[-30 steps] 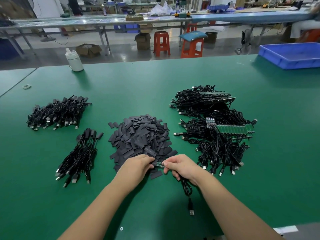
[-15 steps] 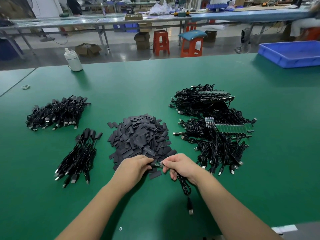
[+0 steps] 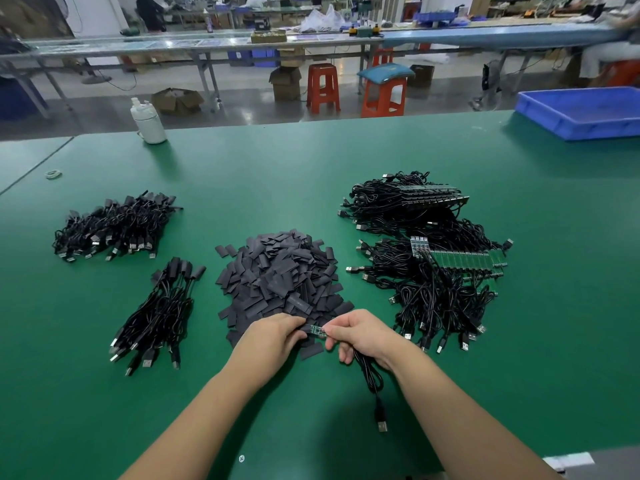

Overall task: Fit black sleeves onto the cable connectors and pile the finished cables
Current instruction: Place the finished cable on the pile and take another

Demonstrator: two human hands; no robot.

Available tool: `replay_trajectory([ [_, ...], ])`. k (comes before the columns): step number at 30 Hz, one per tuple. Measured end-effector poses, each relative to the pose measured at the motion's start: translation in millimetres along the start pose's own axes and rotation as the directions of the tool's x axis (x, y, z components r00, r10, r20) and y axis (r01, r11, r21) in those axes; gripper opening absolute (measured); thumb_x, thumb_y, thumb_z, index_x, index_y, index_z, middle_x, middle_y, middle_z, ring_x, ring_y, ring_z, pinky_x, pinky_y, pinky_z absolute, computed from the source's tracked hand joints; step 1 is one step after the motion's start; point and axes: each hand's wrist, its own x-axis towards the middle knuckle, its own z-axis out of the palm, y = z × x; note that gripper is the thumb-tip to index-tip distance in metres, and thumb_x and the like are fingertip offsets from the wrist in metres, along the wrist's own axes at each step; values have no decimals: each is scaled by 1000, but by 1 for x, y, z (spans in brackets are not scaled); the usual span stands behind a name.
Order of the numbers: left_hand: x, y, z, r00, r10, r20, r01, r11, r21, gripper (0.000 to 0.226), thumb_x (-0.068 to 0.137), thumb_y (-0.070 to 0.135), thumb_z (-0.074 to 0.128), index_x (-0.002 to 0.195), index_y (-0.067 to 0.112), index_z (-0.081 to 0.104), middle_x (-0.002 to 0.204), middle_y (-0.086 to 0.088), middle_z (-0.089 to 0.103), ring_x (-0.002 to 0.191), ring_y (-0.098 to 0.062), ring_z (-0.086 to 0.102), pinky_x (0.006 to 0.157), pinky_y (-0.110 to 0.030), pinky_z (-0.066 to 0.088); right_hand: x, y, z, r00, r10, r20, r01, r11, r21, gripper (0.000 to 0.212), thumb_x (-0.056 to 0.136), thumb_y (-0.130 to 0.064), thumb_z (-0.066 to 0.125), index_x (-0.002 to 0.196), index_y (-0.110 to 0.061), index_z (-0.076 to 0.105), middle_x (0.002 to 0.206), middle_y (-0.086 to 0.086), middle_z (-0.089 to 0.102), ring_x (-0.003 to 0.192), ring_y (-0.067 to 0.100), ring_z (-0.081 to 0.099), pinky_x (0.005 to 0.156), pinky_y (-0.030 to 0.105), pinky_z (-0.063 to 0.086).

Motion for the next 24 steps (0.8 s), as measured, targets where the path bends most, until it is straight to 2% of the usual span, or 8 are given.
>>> replay_trajectory([
  [7, 0, 6, -1, 1000, 14, 24, -16, 995, 93, 28, 98, 32, 57, 118, 16, 68, 110, 0, 69, 97, -27, 67, 80, -34, 54, 1, 2, 3, 1000, -9, 10, 9, 1000, 21, 12, 101, -21, 58, 105, -12, 66, 92, 6, 78, 78, 19, 75, 47, 21, 51],
  [13, 0, 7, -2, 993, 105, 63, -112, 986, 126, 26, 94, 21, 63, 118, 13, 69, 107, -2, 71, 93, -27, 69, 76, -34, 56, 1, 3, 5, 1000, -15, 3, 15, 1000, 18, 10, 98, -19, 63, 102, -12, 68, 82, 4, 76, 64, 15, 70, 48, 21, 50],
  [19, 5, 14, 2, 983, 119, 143, -136, 984, 116, 30, 101, 32, 49, 127, 21, 61, 112, 2, 65, 102, -22, 63, 86, -33, 49, -1, 2, 4, 1000, -28, 11, 28, 1000, 3, 8, 99, -17, 61, 102, -14, 68, 82, 3, 76, 62, 14, 69, 50, 21, 51],
  [24, 6, 17, 3, 986, 123, 115, -135, 986, 102, 32, 102, 34, 46, 128, 22, 62, 113, 3, 66, 103, -19, 63, 88, -31, 48, -2, 1, 3, 999, -35, 20, 34, 999, 22, 9, 100, -17, 60, 103, -13, 68, 85, 5, 77, 61, 14, 69, 50, 21, 51],
])
